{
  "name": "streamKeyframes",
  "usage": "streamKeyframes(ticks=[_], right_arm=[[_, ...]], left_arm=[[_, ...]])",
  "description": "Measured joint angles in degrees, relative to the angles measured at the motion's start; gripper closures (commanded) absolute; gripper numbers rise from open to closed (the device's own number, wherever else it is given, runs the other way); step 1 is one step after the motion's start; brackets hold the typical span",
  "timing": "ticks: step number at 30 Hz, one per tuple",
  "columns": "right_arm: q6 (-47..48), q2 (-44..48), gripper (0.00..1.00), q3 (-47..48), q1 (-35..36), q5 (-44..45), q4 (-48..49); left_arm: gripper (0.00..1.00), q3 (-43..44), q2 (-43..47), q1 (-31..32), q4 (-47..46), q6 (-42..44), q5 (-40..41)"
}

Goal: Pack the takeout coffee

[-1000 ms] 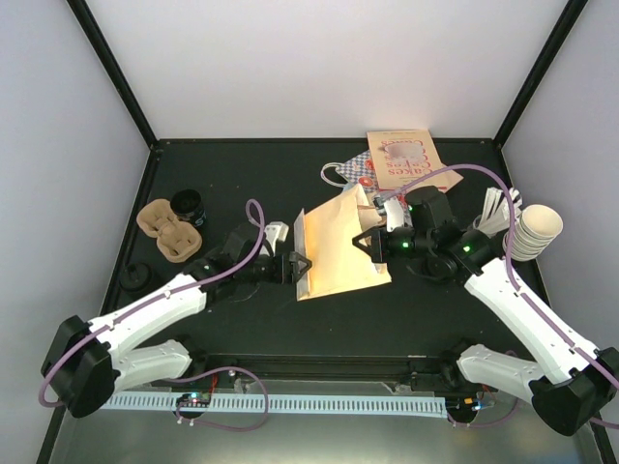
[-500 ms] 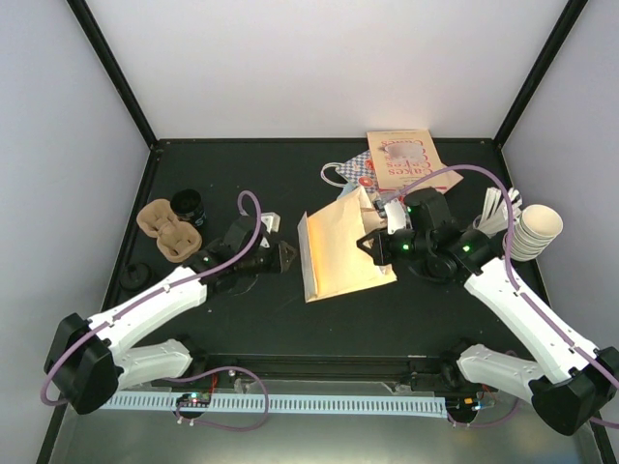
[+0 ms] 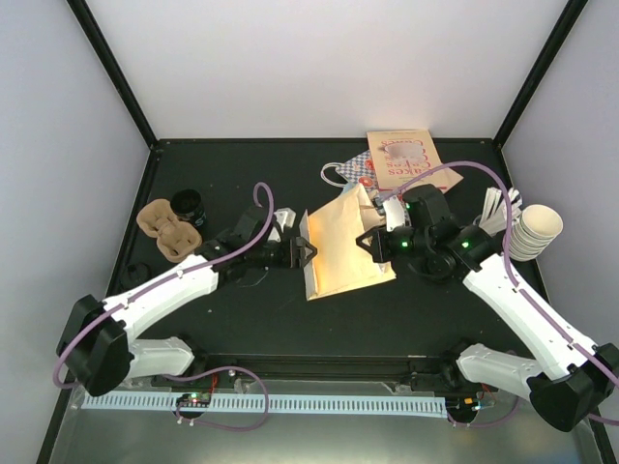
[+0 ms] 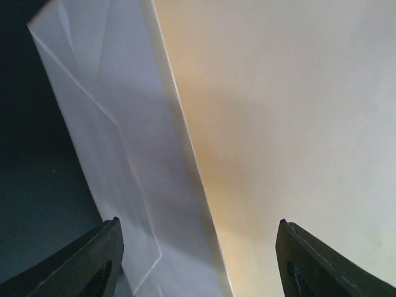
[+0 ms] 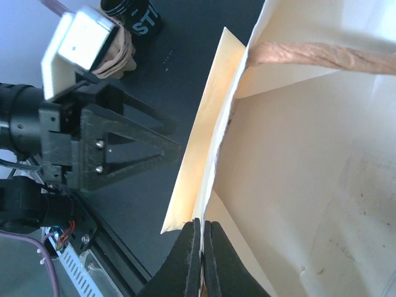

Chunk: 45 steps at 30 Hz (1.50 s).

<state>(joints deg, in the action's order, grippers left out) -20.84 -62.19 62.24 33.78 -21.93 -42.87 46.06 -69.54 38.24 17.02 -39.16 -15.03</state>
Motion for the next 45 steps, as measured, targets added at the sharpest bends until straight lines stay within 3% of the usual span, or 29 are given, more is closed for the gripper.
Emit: streamKeyframes(ticks=[3,11,14,16,31,37,41,45], right_arm=[[0.15,0.0,0.99,0.68,0.0,-0.02,-0.07],[1.36,0.0,0.99,1.11,0.0,0.68,-1.46],[1.62,-0.02,0.99,1.16,0.0,1.77,-2.47],[1.92,-0.13,0.99,1.18,0.0,2.4,-2.93],[1.84,-2.27,0.99,5.03,-0.44,6.29,-6.29],[0.48,-1.75,0.99,6.47,-4.85,-0.9,-6.29],[-0.35,-0.94,0.99,6.32,-5.62,-6.36,-4.48],[-0.72,-0.37,0.99,6.34,-6.01,-10.54,-2.08]], left_arm=[[0.37,1.05,-2.29,1.09,0.2,-0.26,0.02],[0.75,3.52,-6.78,2.4,2.8,-0.98,3.06],[0.93,3.52,-6.25,2.38,3.67,-1.22,4.04],[0.98,3.52,-6.05,2.19,4.24,-1.03,3.85],[0.98,-7.74,0.63,-12.22,-1.66,2.16,-14.29],[0.98,-16.22,3.54,-19.8,-12.33,1.53,-25.86],[0.88,-18.75,3.87,-22.67,-17.77,0.37,-31.87],[0.63,-19.21,3.87,-23.56,-19.15,0.37,-33.83]])
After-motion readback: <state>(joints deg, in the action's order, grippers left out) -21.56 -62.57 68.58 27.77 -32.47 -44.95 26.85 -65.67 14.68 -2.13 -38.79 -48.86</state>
